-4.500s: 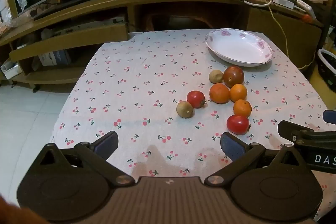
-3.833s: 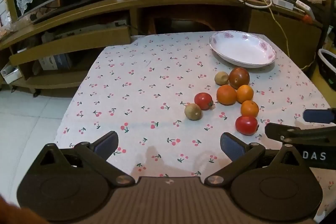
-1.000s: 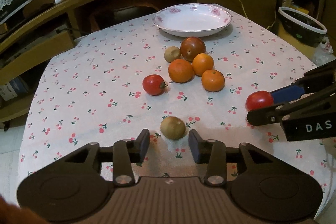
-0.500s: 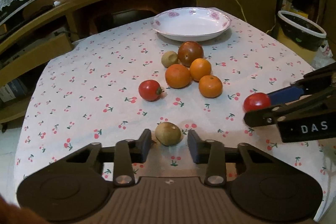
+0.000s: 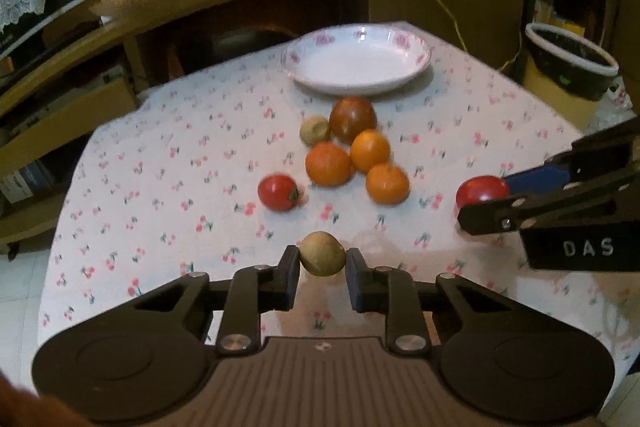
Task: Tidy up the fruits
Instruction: 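Lift and carry the tomato and kiwi over the white plate with both tools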
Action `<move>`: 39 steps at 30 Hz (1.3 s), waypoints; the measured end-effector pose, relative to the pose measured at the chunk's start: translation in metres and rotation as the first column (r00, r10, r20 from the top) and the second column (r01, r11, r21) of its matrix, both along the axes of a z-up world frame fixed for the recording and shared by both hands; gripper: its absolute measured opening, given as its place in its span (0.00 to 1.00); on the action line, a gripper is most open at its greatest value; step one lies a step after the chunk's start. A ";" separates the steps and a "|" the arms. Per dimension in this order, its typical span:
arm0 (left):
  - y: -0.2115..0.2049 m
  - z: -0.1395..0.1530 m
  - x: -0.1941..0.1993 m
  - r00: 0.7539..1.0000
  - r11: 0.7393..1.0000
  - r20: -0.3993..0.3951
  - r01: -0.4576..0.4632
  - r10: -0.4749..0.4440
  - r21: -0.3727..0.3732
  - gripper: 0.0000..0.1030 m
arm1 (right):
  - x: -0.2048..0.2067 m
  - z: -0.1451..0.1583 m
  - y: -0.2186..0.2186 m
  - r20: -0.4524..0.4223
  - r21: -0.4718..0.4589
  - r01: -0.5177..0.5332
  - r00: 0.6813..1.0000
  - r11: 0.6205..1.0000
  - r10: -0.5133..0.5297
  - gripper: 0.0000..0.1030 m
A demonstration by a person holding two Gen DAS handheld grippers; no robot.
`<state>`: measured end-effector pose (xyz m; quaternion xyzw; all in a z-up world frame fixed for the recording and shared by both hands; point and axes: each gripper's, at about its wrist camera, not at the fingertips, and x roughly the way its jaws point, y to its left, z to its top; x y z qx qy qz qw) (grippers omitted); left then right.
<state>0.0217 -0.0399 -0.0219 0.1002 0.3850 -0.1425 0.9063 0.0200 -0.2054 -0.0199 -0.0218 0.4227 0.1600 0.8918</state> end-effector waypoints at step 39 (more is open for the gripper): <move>-0.047 0.020 0.178 1.000 0.992 -0.004 0.026 -0.027 -0.120 0.29 | 0.155 0.022 -0.035 0.057 0.029 0.174 0.983 0.984 -0.175 0.32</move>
